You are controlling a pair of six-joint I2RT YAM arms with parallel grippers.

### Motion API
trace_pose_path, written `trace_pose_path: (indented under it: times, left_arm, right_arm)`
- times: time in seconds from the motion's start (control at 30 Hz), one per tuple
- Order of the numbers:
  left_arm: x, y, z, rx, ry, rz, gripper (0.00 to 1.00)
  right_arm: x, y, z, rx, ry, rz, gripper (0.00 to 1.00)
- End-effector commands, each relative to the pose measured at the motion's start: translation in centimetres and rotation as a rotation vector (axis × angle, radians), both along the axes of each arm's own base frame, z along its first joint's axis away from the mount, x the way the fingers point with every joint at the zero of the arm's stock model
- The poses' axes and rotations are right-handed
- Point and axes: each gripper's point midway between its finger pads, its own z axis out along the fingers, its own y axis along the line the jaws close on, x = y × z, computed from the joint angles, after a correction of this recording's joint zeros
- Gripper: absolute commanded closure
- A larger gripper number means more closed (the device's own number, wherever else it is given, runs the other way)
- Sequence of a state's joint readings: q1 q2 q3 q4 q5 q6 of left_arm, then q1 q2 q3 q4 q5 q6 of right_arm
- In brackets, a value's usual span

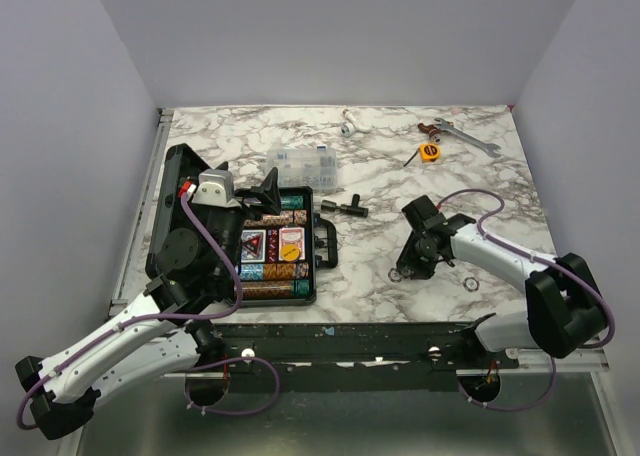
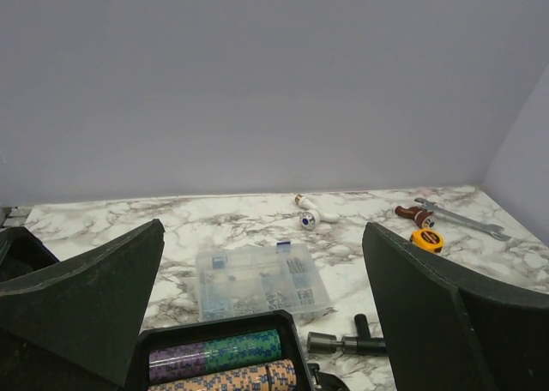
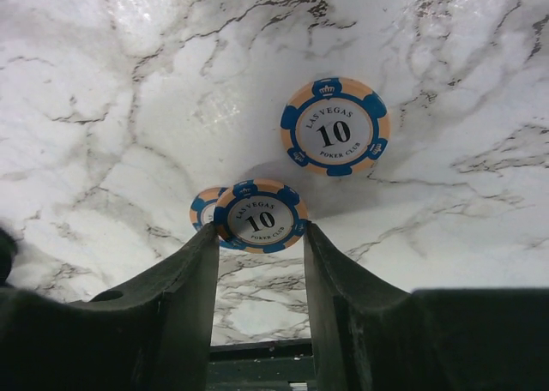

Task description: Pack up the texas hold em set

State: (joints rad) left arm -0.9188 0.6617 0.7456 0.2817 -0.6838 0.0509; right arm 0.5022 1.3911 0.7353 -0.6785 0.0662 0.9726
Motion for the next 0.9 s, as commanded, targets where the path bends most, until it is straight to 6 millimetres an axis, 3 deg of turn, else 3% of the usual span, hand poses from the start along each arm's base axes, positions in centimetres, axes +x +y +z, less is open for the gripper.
trace_pose_path:
  times: [0.0, 0.33, 0.87]
  left_arm:
    - [-0.5, -0.2, 1.0, -0.025, -0.014, -0.033, 0.02]
    - [-0.4, -0.6, 0.8, -0.020, -0.003, -0.042, 0.02]
    - [-0.5, -0.6, 0.9, -0.024, -0.002, -0.046, 0.02]
  right_arm:
    - [0.6, -0.1, 1.6, 0.007, -0.062, -0.013, 0.66]
    - [0.2, 3.2, 0.9, 0.036, -0.043, 0.092, 0.64]
    - [0.4, 2.5, 0.4, -0.025, -0.038, 0.084, 0.61]
